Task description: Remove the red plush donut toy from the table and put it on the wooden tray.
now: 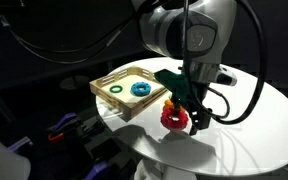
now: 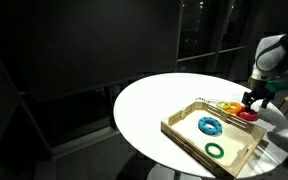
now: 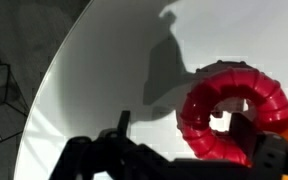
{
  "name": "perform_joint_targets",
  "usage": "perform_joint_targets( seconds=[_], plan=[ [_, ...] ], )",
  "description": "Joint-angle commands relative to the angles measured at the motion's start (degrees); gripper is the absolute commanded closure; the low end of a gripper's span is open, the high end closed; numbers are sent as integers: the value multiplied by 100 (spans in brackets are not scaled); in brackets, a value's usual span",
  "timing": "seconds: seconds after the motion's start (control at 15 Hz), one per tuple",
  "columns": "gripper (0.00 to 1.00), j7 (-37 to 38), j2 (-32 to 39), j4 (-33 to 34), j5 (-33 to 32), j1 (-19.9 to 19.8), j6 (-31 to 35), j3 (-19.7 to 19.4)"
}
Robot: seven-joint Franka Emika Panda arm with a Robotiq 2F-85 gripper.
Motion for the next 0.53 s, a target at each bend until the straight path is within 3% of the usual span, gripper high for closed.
perform_joint_targets(
  seconds=[0.0,0.07,0.27,0.47],
  plan=[
    [0,143,101,80,-26,36,89,-5],
    [0,143,112,82,-27,41,92,-7],
    [27,148,113,79,-32,53,99,-10],
    [38,147,91,82,-19,54,86,-5]
  ],
)
